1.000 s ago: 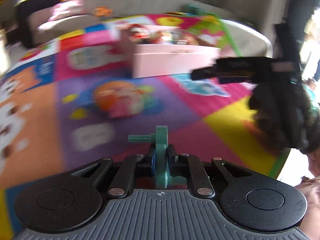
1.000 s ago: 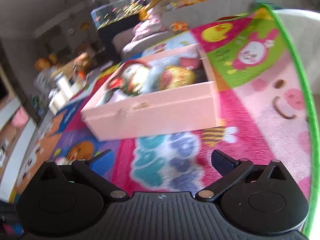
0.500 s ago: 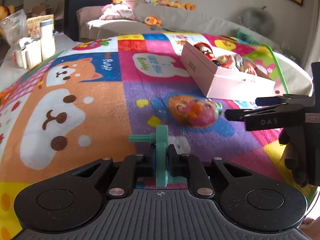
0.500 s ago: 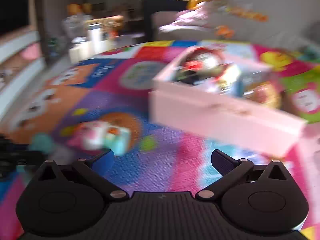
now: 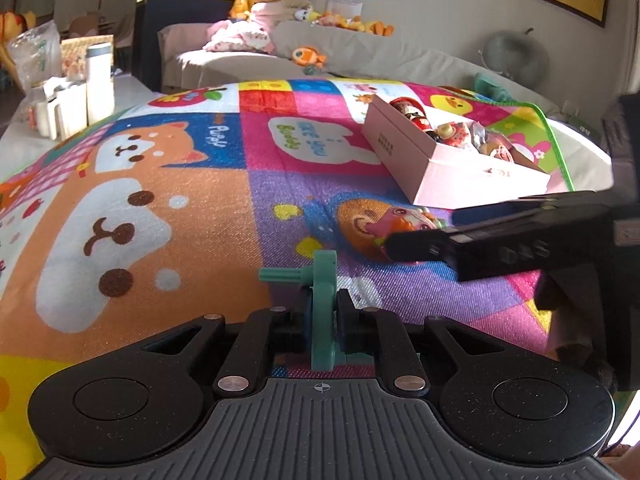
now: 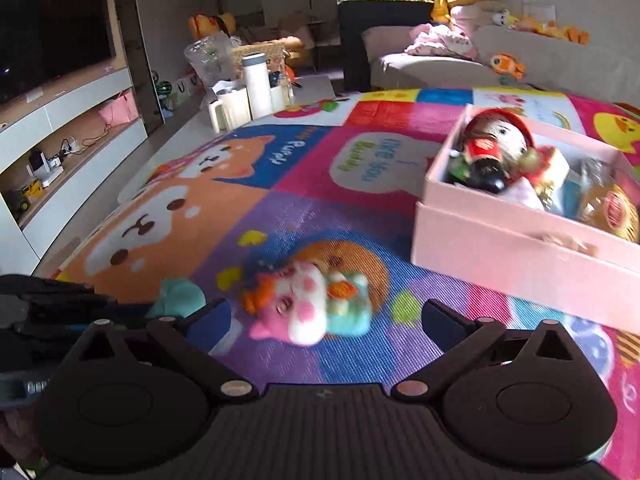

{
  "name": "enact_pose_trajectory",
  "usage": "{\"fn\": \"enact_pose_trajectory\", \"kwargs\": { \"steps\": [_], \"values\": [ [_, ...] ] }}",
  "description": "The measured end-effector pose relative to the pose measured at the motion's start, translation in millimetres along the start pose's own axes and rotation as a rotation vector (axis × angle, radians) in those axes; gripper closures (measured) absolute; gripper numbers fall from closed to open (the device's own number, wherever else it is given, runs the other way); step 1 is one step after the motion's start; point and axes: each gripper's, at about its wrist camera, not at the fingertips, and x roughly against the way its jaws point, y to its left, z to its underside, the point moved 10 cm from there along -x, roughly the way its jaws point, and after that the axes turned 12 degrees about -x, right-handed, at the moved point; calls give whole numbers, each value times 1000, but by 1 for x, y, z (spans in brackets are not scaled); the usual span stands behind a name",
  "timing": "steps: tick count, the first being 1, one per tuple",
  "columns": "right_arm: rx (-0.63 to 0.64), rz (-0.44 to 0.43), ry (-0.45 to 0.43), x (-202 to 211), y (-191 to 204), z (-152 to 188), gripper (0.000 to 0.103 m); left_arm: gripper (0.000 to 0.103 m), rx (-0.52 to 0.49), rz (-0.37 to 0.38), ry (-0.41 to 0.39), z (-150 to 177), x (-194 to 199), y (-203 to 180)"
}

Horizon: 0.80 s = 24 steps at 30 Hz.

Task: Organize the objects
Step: 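Grasp the pink-white cat figurine with the right tool while the left tool holds the teal rattle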

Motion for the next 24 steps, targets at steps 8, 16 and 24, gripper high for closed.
{"fn": "enact_pose_trajectory", "kwargs": {
  "steps": [8,16,24],
  "values": [
    [-56,-38,37,6,-9,-2,36,87,25,-13,8,-1,0,0],
    [-16,55,-98,74,-63,-10,37,89,32,-44,31,-4,0,-3],
    [-68,184,-244,131,-128,-17,37,89,-29,17,-23,-46,-1,-32]
  ]
}}
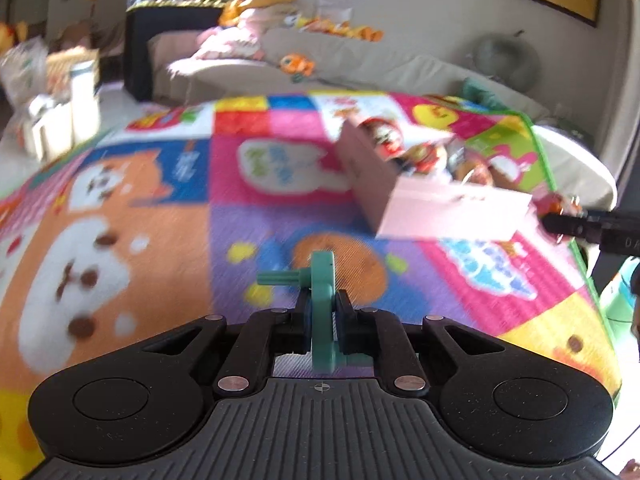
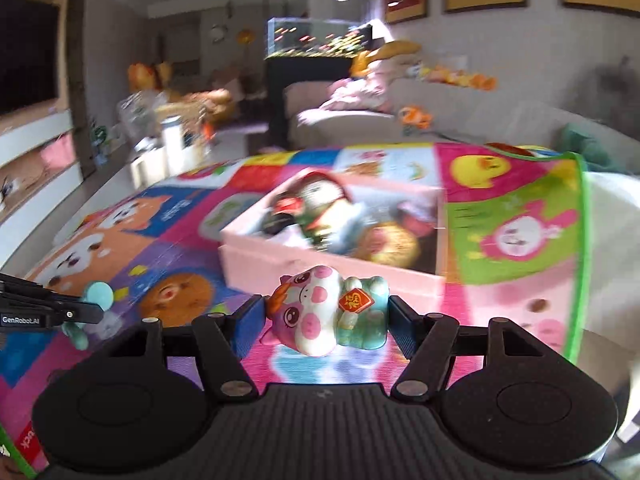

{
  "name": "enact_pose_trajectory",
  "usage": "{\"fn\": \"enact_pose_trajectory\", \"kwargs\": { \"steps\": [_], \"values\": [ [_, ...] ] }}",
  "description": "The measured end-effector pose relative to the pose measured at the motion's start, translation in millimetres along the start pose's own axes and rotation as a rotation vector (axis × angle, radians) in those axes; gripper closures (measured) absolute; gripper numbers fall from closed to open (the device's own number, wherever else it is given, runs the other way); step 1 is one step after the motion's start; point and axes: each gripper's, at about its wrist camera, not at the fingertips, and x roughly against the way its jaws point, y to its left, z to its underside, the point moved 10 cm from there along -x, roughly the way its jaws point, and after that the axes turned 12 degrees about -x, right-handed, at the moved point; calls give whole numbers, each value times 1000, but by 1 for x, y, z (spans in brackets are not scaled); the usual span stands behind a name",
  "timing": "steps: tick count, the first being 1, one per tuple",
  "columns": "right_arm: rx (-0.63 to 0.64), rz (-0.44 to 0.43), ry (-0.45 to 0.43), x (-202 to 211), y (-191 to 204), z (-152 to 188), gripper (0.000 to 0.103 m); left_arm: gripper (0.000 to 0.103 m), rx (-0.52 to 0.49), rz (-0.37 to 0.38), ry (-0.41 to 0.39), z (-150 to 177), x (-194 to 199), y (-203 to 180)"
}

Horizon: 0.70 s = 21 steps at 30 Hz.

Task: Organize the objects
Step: 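Grasp the pink-white cat figurine with the right tool while the left tool holds the teal rattle, then lower the teal rattle into the box with the left tool while the right tool carries the cat figurine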

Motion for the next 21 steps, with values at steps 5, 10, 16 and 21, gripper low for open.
{"fn": "enact_pose_trajectory", "kwargs": {
  "steps": [5,10,16,21],
  "values": [
    [-69,-26,7,-2,-15,8,37,89,-49,31,-42,-37,-6,-25],
    [-145,-43,35,-14,-22,25,36,89,-109,55,-74,-70,-14,-47],
    [-192,-83,39,-19,-19,44,36,89,-126,90,-100,-114,-38,-62],
    [-220,-110,25,-19,-20,44,36,89,-121,132,-174,-161,-66,-88]
  ]
}}
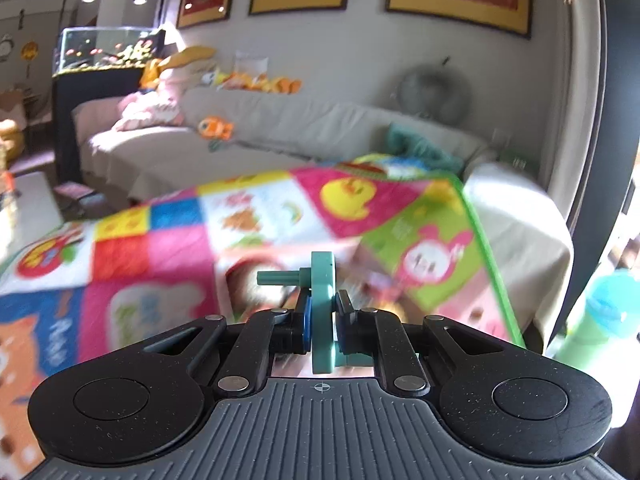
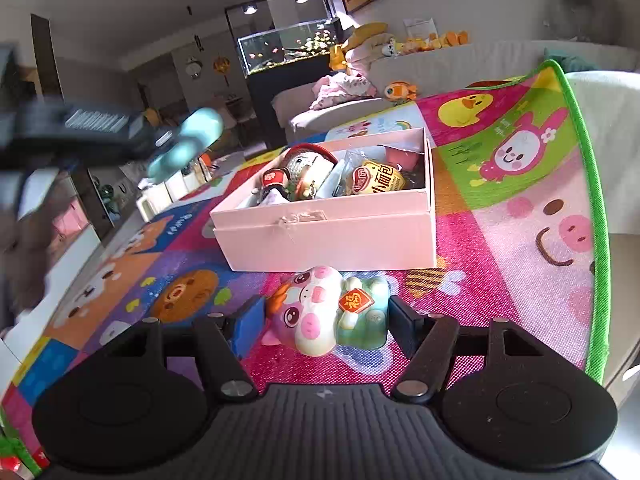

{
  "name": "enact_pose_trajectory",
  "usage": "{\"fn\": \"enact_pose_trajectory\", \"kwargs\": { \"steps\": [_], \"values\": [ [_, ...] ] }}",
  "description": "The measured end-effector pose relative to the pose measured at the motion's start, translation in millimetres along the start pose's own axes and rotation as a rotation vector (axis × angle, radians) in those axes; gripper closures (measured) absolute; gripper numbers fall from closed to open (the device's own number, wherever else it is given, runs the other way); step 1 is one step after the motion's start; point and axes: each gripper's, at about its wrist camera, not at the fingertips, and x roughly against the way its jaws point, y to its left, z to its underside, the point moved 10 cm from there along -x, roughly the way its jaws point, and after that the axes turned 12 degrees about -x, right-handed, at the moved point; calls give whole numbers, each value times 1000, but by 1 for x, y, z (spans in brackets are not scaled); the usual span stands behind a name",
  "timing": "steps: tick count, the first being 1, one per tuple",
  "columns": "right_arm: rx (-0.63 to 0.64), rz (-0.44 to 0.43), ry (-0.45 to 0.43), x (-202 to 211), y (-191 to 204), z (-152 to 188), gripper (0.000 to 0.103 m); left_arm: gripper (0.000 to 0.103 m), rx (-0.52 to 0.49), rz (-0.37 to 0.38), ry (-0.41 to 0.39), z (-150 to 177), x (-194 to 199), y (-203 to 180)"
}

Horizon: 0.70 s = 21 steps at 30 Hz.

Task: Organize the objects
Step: 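Lower the teal rattle into the box with the left tool while the right tool carries the cat figurine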

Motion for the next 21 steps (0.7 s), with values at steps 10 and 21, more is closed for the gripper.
{"fn": "enact_pose_trajectory", "kwargs": {
  "steps": [10,21],
  "values": [
    [-17,-7,-13,3,-1,0,36,83,205,24,-31,-40,-74,19],
    [-4,9,33,-7,-2,-12,36,84,255,-14,15,61,9,54]
  ]
}}
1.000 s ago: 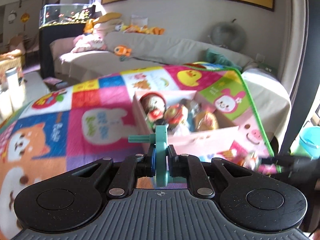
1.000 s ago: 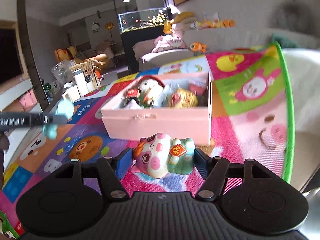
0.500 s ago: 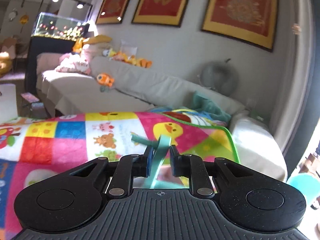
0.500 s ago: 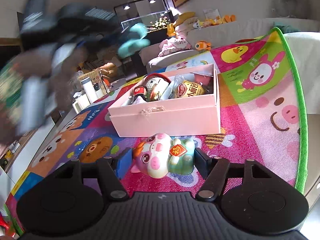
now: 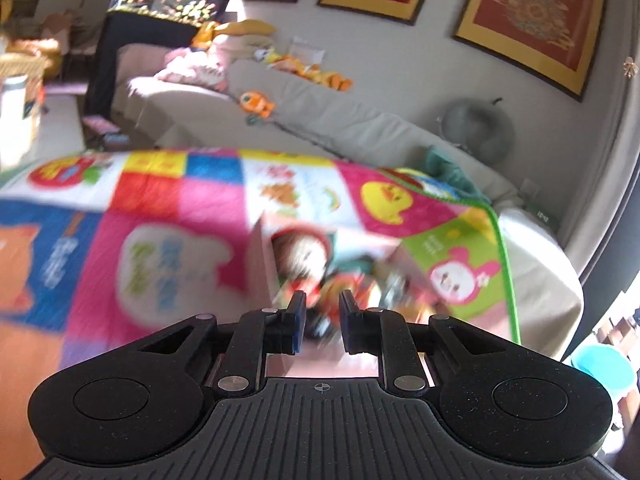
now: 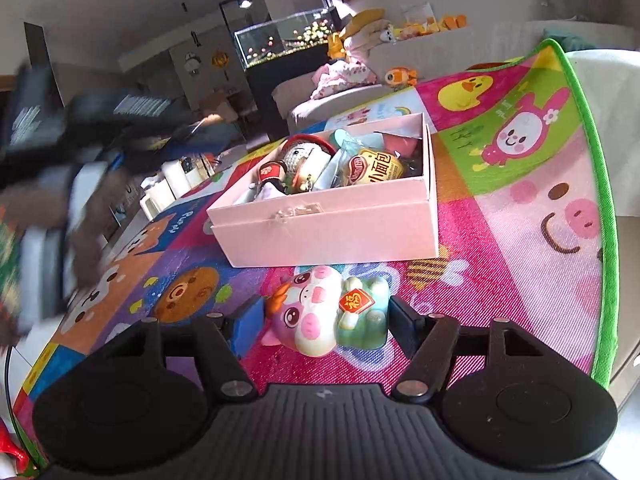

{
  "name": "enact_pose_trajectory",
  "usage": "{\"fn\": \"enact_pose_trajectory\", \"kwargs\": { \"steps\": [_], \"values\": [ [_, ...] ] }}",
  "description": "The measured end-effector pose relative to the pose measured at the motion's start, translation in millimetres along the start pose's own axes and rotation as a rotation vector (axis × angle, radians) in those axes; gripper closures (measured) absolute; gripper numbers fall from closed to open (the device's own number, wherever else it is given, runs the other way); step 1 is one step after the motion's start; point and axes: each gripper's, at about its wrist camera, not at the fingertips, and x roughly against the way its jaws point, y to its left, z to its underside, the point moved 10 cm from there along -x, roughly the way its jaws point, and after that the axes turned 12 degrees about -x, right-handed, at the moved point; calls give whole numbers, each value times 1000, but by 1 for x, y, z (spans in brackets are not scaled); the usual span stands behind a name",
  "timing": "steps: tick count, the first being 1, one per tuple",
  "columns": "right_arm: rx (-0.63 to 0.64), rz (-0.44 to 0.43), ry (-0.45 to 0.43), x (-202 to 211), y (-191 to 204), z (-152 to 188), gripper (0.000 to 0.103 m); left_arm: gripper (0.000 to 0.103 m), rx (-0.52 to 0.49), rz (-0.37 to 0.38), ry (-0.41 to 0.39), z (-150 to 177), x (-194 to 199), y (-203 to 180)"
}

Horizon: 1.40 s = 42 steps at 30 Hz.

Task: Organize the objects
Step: 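Lower the teal rattle into the box with the left tool while the right tool carries the cat figurine, then lower the cat figurine into the box and open the right tool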

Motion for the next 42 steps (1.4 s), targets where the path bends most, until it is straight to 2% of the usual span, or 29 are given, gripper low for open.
{"fn": "enact_pose_trajectory", "kwargs": {
  "steps": [4,7,12,14,16,18,21,25,27,29,30,33,36,38,40,42],
  "values": [
    [81,39,-71,-6,12,-56,36,83,-4,2,-39,33,19,15],
    [115,76,-92,-32,19,-103,36,83,57,54,-57,56,19,21],
    [48,155,26,-108,13,-150,36,84,131,107,-83,77,20,31],
    [29,188,65,-133,8,-155,36,84,174,134,-112,76,23,37],
    [19,217,107,-155,5,-154,35,83,192,127,-118,77,22,40],
    [-22,243,142,-167,-2,-153,27,84,199,128,-107,78,21,40],
    [-26,223,113,-150,-4,-156,26,84,172,106,-94,70,22,39],
    [53,206,19,-99,-10,-163,26,84,188,103,-71,37,18,38],
    [103,193,5,-73,-15,-153,26,83,135,76,-5,23,2,34],
    [142,183,21,-54,-21,-137,26,83,74,20,96,17,-19,30],
    [161,170,39,-48,-24,-126,26,83,55,3,106,13,-25,28],
    [249,163,87,-40,-30,-89,26,74,5,-56,189,8,-43,25],
    [341,154,109,-41,-28,-59,26,72,-6,-101,270,14,-56,21],
    [370,135,108,-44,-21,-49,26,62,-32,-147,311,21,-62,21],
    [374,143,89,-49,-15,-47,28,37,-29,-193,315,24,-63,30],
    [356,159,77,-59,-10,-49,31,21,-4,-232,313,26,-58,44]
  ]
}}
